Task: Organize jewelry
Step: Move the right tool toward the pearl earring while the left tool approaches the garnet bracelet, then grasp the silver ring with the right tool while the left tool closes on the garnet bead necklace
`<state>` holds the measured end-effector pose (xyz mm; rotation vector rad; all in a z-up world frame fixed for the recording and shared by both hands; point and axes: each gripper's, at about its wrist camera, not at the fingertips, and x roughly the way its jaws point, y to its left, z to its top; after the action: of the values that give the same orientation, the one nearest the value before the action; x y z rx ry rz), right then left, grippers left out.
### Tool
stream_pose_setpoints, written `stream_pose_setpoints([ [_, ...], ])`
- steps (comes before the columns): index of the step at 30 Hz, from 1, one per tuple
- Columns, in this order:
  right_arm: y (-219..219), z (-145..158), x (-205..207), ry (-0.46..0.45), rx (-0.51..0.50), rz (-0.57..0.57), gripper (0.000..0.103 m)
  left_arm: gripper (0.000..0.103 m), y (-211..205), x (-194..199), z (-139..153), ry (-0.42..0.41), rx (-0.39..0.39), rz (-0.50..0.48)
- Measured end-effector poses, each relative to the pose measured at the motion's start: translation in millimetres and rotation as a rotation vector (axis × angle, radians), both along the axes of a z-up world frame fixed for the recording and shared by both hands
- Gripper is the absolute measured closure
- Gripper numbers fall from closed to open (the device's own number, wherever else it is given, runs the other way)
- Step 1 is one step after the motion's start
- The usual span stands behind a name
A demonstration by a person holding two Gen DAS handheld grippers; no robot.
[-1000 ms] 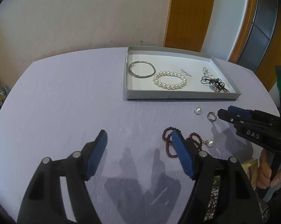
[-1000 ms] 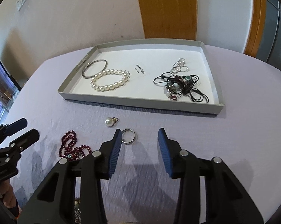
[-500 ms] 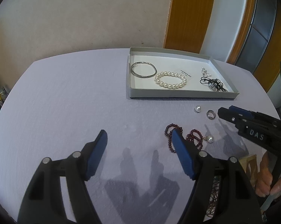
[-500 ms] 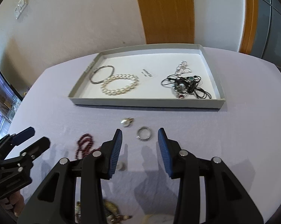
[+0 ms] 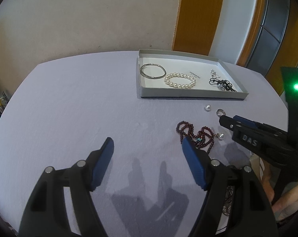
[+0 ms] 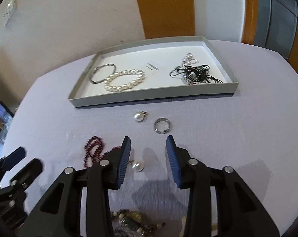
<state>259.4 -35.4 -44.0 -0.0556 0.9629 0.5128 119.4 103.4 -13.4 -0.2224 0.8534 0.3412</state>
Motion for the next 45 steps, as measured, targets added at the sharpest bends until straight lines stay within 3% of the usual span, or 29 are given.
stream_pose_setpoints([
  [17,13.6,-16.5,14.3,-0.062,-0.109,-0.056,0.07,0.031,4.7,9.9,-7.3,0.008,-0.023,-0.003],
  [22,18.4,-16.9,8.8,-0.095,-0.127,-0.033,0.084,0.031,5.9,10.0,-8.0,0.01,-0.024,0.0],
  [26,15.1,-17.1,6.5,-0.096,-0.117,-0.033,0.087,0.031,7.9,8.5,-8.2,0.01,-0.027,0.008],
  [27,13.7,-17.2,7.2,-0.093,-0.114,-0.034,0.103,0.031,8.2,9.1,-8.3,0.011,-0.028,0.009],
  [39,-12.7,-18.2,18.0,-0.057,-0.06,-0.043,0.103,0.031,5.3,18.2,-15.3,0.024,-0.04,-0.001],
  [45,-6.9,-13.7,22.1,-0.048,-0.04,0.008,0.1,0.031,4.8,22.0,-15.6,0.023,-0.042,-0.006],
])
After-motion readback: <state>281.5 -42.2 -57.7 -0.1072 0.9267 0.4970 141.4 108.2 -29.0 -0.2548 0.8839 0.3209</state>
